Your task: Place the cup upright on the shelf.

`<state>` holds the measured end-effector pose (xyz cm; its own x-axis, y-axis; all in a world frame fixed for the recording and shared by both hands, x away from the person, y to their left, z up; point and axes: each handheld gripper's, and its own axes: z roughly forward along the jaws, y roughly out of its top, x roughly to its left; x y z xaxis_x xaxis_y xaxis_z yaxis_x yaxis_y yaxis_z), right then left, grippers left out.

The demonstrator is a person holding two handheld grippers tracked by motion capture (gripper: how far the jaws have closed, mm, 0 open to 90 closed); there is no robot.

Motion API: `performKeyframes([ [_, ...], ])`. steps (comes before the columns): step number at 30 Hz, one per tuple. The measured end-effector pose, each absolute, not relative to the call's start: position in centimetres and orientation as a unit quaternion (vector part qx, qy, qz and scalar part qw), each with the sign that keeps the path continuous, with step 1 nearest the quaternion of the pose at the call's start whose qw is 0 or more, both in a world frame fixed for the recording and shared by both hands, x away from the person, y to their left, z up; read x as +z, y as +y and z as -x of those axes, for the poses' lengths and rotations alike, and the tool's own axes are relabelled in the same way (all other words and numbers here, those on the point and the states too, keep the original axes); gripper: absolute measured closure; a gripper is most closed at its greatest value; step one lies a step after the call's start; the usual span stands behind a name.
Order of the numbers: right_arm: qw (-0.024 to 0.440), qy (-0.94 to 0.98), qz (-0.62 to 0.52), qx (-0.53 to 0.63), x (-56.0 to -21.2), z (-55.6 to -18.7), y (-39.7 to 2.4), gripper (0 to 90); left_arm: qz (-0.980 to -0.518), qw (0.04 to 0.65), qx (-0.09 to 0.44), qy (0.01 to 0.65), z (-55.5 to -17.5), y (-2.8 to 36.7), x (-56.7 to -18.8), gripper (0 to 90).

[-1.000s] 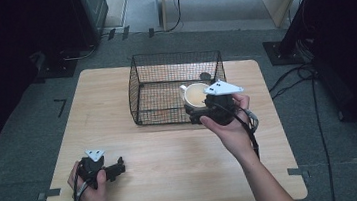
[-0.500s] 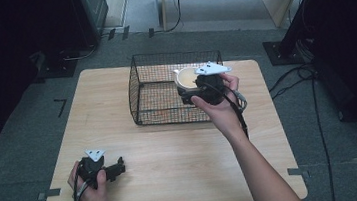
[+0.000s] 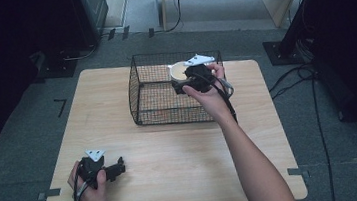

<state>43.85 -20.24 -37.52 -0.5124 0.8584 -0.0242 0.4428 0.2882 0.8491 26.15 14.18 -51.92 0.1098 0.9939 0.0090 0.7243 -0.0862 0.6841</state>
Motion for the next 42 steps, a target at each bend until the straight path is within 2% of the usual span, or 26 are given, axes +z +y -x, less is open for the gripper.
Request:
performKeyframes([
  [21,0.230,0.762,-0.458,0.395,-42.8,-48.9,-21.5,9.1,-0.693,0.272,0.248,0.619,-26.1,14.2,-51.9,0.0],
  [42,0.201,0.810,-0.449,0.319,-45.2,-49.4,-21.5,9.1,-0.694,0.272,0.248,0.619,-26.1,14.2,-51.9,0.0],
])
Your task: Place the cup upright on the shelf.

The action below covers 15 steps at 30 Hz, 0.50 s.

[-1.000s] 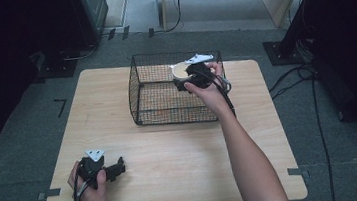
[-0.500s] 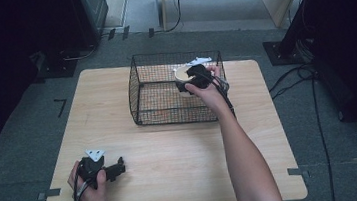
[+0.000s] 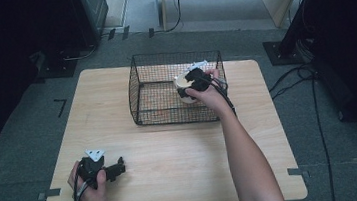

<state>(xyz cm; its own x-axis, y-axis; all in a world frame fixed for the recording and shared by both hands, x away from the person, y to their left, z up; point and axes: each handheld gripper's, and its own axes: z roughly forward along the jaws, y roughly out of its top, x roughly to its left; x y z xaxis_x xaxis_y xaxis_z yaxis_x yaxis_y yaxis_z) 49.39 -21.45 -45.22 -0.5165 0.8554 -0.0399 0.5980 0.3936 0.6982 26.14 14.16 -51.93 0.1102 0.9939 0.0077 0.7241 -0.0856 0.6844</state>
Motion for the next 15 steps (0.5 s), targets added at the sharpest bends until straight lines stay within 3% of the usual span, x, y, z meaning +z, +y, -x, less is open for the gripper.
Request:
performKeyframes([
  [7,0.189,0.816,-0.459,0.298,-45.3,-49.5,-21.7,8.7,-0.694,0.272,0.248,0.619,-26.1,14.2,-51.9,0.0],
  [15,0.235,0.801,-0.456,0.309,-44.3,-48.8,-21.7,3.4,-0.694,0.272,0.248,0.619,-26.1,14.2,-51.9,0.0],
])
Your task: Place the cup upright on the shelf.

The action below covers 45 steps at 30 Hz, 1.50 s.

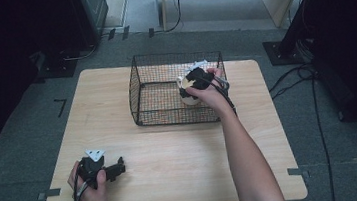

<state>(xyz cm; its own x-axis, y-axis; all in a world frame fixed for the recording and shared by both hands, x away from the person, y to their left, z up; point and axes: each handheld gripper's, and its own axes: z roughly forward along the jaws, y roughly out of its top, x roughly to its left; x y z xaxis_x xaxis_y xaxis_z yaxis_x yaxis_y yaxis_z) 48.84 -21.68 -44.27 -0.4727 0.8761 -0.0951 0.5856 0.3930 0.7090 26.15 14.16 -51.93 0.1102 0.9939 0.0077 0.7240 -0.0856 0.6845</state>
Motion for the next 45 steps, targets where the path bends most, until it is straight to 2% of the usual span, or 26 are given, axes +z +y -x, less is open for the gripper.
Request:
performKeyframes([
  [5,0.264,0.778,-0.444,0.356,-42.7,-48.2,-22.1,3.0,-0.694,0.272,0.248,0.619,-26.1,14.2,-51.9,0.0],
  [11,0.257,0.761,-0.444,0.396,-40.8,-47.1,-22.7,4.5,-0.694,0.272,0.248,0.619,-26.1,14.2,-51.9,0.0],
  [22,0.267,0.748,-0.417,0.442,-38.3,-42.2,-23.0,5.9,-0.695,0.271,0.248,0.618,-26.1,14.2,-51.9,0.0],
  [33,0.259,0.745,-0.416,0.454,-37.9,-38.0,-25.2,2.7,-0.694,0.271,0.248,0.618,-26.1,14.2,-51.9,0.0],
  [45,0.264,0.739,-0.419,0.456,-38.5,-35.1,-27.9,2.3,-0.693,0.272,0.249,0.619,-26.2,14.2,-51.9,0.0],
])
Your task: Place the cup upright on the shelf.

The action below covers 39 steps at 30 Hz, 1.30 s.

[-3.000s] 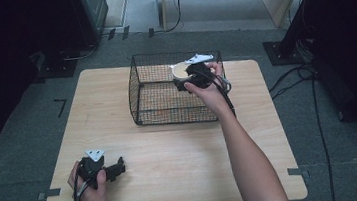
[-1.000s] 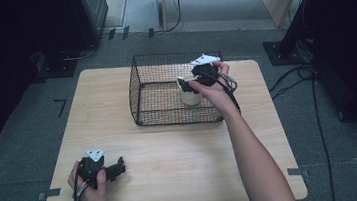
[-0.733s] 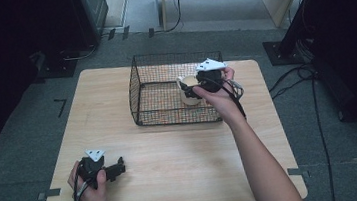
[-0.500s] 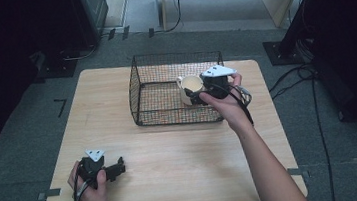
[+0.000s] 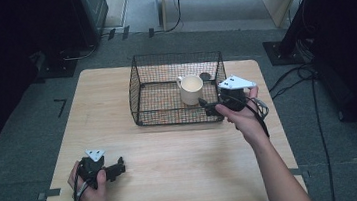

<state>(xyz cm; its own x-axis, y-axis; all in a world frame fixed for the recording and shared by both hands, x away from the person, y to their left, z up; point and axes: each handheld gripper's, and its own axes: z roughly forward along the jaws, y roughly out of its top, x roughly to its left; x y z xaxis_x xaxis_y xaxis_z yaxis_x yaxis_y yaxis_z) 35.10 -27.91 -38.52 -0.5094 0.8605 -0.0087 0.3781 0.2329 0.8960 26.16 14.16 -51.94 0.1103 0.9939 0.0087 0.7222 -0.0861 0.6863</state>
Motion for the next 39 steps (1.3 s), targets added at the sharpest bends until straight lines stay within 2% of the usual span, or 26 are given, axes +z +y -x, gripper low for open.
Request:
performKeyframes([
  [11,0.277,0.739,-0.422,0.446,-39.2,-31.9,-30.5,2.3,-0.694,0.272,0.249,0.618,-26.2,14.2,-51.9,0.0],
  [27,0.289,0.714,-0.461,0.442,-40.8,-27.7,-36.5,2.3,-0.695,0.271,0.249,0.618,-26.1,14.2,-51.9,0.0],
  [39,0.287,0.704,-0.497,0.419,-44.5,-24.7,-40.2,2.5,-0.695,0.271,0.249,0.618,-26.1,14.2,-51.9,0.0],
])
